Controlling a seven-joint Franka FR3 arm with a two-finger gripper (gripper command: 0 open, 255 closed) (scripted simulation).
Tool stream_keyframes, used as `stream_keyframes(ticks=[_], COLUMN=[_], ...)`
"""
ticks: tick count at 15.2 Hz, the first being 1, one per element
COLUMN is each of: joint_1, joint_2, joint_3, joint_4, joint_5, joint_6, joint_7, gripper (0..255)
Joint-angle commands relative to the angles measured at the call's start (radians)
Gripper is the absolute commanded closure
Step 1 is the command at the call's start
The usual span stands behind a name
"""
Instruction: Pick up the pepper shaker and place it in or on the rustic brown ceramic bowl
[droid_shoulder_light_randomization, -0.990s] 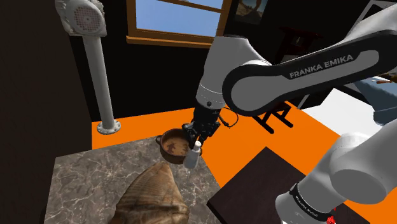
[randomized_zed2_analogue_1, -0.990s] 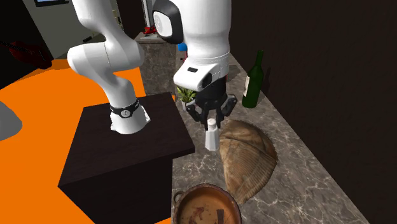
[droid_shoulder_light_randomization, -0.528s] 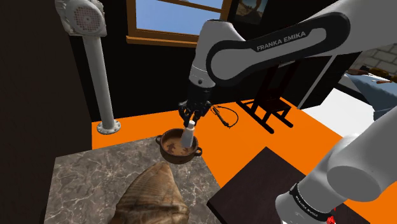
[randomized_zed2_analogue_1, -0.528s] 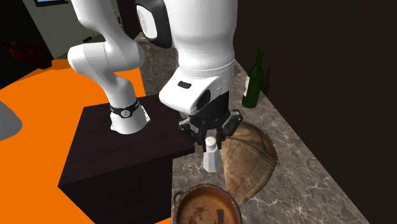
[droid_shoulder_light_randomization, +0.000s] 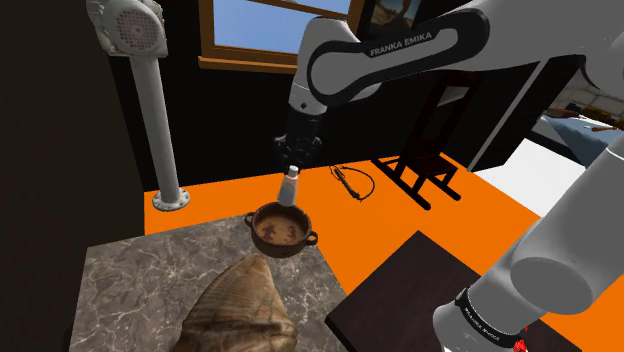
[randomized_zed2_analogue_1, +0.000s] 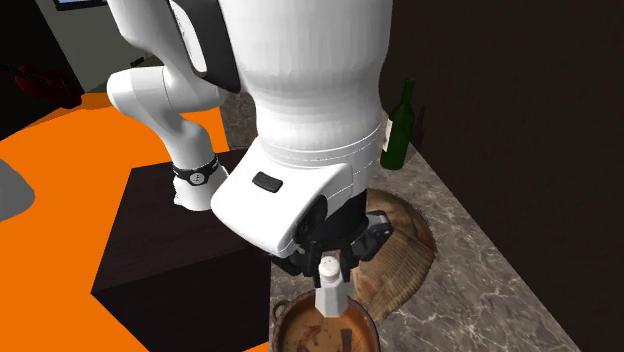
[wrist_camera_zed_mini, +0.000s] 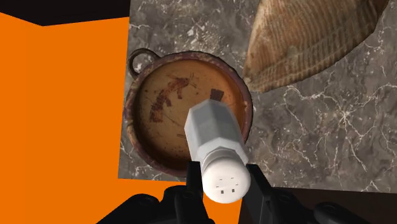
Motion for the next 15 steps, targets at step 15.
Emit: stream_keyframes(ticks=[15], joint_1=[0.009], joint_2=[0.121], joint_3=[-0.006], joint_4=[-0.085], joint_5=[-0.044], joint_6=[0.199], joint_7=[0.013], gripper=[255])
